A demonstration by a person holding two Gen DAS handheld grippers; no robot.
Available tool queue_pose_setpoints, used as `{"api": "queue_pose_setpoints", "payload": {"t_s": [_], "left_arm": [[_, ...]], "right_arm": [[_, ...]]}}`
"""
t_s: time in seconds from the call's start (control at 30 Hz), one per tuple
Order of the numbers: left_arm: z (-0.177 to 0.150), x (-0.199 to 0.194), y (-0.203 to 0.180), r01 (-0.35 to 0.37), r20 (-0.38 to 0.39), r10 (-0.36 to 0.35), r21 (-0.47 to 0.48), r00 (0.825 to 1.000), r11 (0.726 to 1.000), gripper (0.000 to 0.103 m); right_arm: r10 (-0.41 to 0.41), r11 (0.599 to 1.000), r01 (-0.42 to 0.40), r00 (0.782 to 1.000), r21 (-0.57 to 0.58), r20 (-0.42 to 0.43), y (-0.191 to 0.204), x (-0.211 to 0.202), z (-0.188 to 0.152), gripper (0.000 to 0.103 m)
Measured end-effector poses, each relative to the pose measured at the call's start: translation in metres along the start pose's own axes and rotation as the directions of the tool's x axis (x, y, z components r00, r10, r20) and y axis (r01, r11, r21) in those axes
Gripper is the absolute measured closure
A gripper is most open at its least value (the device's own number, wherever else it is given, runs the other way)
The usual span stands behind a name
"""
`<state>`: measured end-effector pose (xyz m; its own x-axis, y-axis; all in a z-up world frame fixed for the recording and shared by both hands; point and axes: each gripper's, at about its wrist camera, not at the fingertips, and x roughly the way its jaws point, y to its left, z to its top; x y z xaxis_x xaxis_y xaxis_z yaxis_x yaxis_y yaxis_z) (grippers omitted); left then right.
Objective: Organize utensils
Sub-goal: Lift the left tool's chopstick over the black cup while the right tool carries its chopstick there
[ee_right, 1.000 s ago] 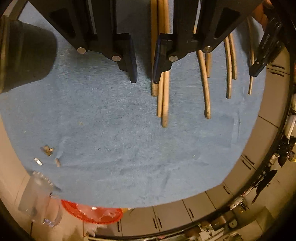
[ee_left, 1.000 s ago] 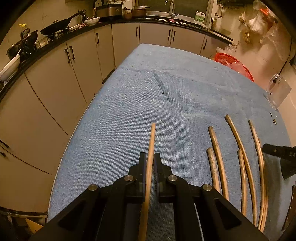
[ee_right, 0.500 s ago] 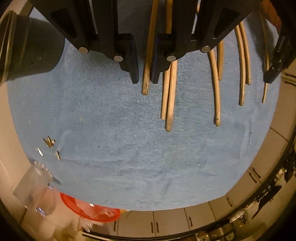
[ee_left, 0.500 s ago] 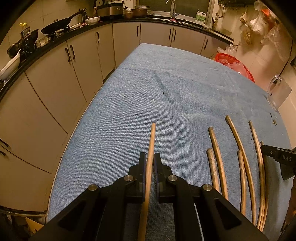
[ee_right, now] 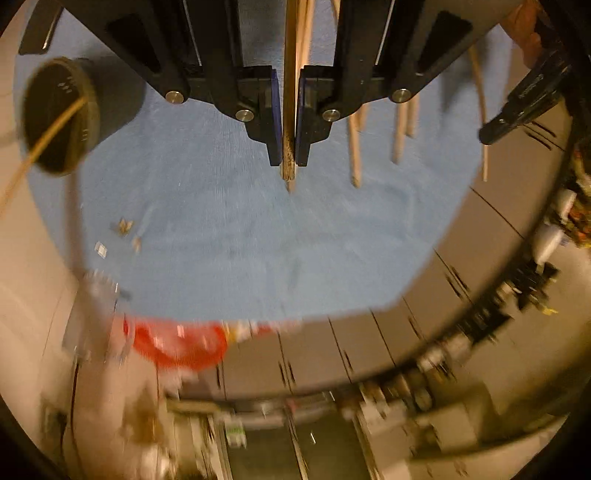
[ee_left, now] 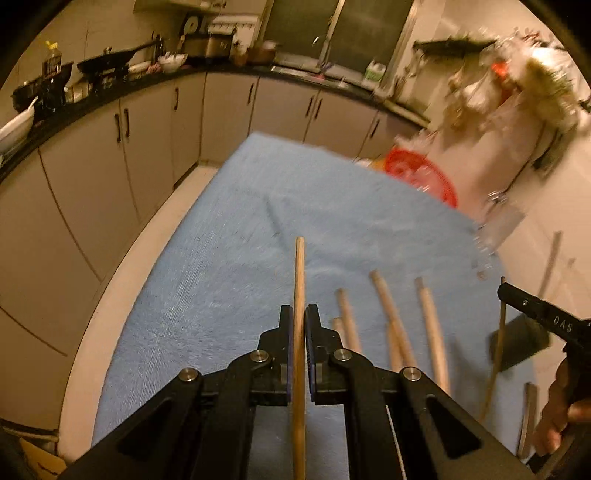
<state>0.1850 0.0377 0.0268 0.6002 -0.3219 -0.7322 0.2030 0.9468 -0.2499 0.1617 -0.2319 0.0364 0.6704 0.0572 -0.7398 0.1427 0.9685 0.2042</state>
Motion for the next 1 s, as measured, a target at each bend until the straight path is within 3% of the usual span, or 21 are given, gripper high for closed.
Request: {"api": "queue_pose_setpoints", "payload": {"t_s": [0.17, 0.27, 0.37, 1.0], "left_arm": [[0.002, -0.043, -0.020, 0.027, 0.063, -0.029, 0.022, 0.998, 0.999, 0.097], [-0.001, -0.063, -0.031, 0.032, 0.092, -0.035, 0.041, 0.995, 0.999, 0.097], [-0.004, -0.078, -0.038, 0.037, 0.112, -0.043, 0.055, 0.993, 0.998, 0.097], [-0.009, -0.110, -0.062, 0.043, 0.145, -0.057, 0.096, 0.988, 0.994, 0.097]], "right_arm": [[0.026, 0.999, -0.020, 0.984, -0.036, 0.177, 0.005, -0.060, -0.018, 0.096], [0.035, 0.999, -0.025, 0.970, -0.047, 0.241, 0.005, -0.085, -0.030, 0.096], [0.043, 0.999, -0.035, 0.959, -0.031, 0.280, 0.003, -0.103, -0.047, 0.096], [0.065, 0.989, -0.111, 0.915, 0.093, 0.399, -0.043, -0.148, -0.055, 0.096]]}}
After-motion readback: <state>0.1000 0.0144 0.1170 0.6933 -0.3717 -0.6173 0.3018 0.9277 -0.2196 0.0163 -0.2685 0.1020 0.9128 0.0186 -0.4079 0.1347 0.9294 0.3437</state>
